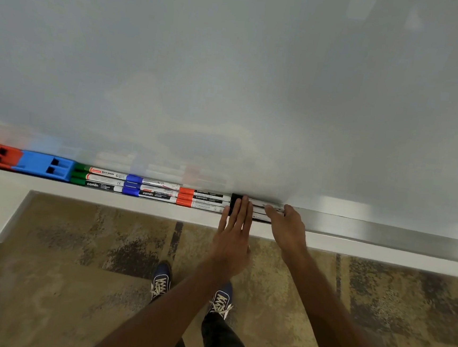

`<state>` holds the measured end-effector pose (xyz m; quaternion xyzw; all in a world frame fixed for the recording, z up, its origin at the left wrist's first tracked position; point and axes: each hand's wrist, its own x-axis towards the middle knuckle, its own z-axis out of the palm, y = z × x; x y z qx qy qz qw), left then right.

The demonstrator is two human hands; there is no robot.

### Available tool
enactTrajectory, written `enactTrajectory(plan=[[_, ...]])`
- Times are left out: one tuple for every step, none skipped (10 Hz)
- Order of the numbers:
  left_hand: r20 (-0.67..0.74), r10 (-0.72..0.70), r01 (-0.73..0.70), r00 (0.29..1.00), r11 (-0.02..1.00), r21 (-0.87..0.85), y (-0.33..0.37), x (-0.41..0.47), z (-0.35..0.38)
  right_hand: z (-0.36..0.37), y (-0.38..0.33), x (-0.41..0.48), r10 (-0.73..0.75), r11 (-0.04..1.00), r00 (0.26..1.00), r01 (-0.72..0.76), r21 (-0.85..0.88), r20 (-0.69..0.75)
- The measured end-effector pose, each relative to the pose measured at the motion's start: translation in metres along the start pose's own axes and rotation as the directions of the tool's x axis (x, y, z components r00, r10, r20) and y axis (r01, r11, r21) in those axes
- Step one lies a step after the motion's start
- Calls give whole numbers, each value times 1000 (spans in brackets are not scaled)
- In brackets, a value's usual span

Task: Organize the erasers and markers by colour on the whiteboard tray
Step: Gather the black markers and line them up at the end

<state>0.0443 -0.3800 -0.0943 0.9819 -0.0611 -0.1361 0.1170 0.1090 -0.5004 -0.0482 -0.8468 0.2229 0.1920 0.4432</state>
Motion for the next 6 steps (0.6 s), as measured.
enactTrajectory(plan=[[-5, -3, 3, 1000, 1000, 31, -1, -1, 0, -1, 3, -1, -8, 1000, 1000, 8, 8, 3], [19, -9, 8, 1000, 998, 57, 1, -1, -3, -3, 5, -1, -12, 1000, 1000, 12, 14, 5], [32, -2, 0, 999, 998, 60, -1, -1, -6, -4, 7, -1, -31, 999, 1000, 31, -7, -1], [29, 35, -36, 999, 998, 59, -3, -2, -10, -5, 8, -4, -85, 994, 996, 83, -77, -23], [3, 49, -49, 999, 998, 49, -6, -3, -19, -5, 9, -10, -166, 981, 985, 160, -110, -48], [-103, 28, -27, 994, 1000, 8, -10, -9, -29, -5, 9, -24, -276, 949, 953, 250, -191, -124]])
